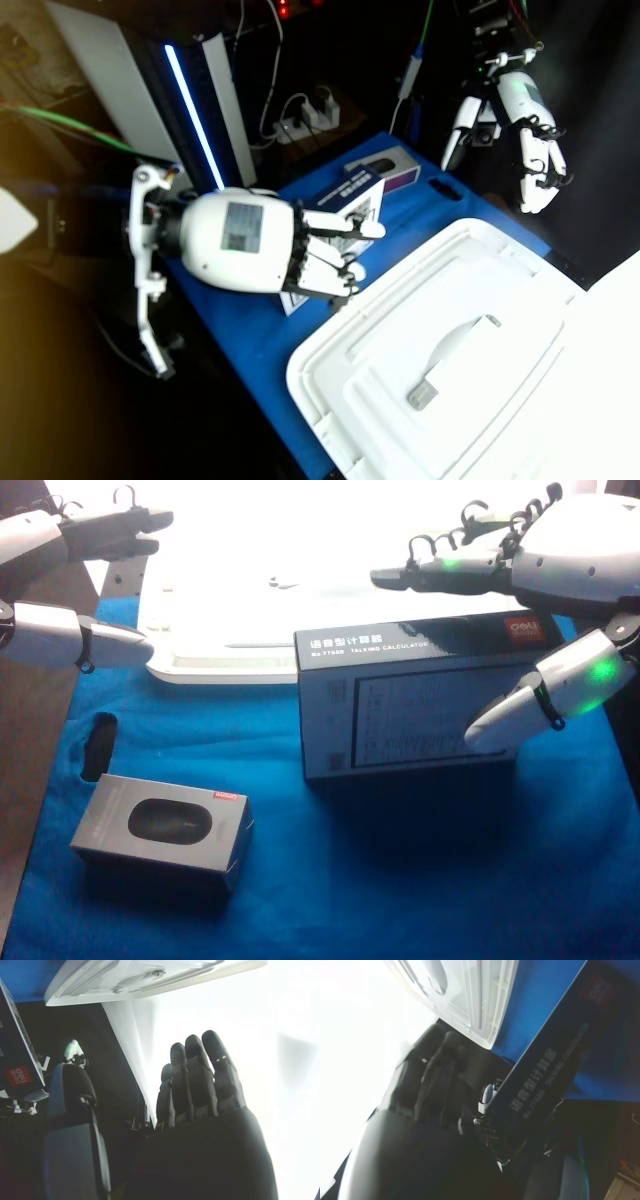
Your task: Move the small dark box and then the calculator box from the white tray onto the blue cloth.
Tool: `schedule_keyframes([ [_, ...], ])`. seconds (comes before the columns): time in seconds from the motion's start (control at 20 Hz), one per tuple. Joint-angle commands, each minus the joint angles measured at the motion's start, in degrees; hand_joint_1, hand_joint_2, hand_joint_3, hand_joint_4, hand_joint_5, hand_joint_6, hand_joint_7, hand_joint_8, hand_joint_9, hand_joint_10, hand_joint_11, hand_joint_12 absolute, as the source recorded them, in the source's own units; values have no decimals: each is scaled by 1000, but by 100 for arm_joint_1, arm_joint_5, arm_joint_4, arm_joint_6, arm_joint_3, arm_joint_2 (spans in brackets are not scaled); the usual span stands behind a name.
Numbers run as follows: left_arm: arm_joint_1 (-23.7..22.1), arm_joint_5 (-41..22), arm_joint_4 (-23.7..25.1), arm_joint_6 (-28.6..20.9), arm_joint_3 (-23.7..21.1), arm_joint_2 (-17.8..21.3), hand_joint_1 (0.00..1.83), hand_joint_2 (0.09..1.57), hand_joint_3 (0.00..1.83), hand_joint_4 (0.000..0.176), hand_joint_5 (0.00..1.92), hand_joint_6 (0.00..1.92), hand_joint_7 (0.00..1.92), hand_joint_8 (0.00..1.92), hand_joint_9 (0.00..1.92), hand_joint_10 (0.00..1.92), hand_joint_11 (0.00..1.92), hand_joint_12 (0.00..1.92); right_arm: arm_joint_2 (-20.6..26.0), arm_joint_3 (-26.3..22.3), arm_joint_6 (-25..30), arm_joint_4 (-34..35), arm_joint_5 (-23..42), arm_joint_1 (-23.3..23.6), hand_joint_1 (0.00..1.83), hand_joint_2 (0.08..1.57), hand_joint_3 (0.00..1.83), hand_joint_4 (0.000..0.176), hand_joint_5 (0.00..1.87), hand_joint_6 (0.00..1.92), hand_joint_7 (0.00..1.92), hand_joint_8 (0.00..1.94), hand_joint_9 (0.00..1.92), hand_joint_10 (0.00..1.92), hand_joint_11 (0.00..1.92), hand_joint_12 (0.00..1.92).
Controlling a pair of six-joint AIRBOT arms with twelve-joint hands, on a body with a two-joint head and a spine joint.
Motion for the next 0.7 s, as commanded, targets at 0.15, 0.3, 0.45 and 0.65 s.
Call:
schedule_keyframes([
  [0.15,-36,-628,-258,-22,6,-15,821,986,0,70,160,3,389,6,372,14,0,924,-60,128,39,275,457,148,295,653,0,176,0,0,116,1,192,6,0,1142],
  [0.3,-36,-627,-284,-22,9,-7,796,976,0,84,160,1,397,4,379,12,0,950,-2,153,50,305,457,315,307,686,2,176,0,0,49,4,139,6,0,970],
  [0.45,-37,-677,-313,-22,10,5,799,976,0,71,157,1,400,1,362,2,0,867,-2,258,50,339,457,512,407,698,1,176,0,0,0,0,22,9,0,421],
  [0.65,-36,-800,-393,-22,4,42,810,974,1,100,120,2,344,3,271,4,0,544,-2,429,49,503,459,791,408,757,2,176,0,0,5,2,42,7,0,439],
])
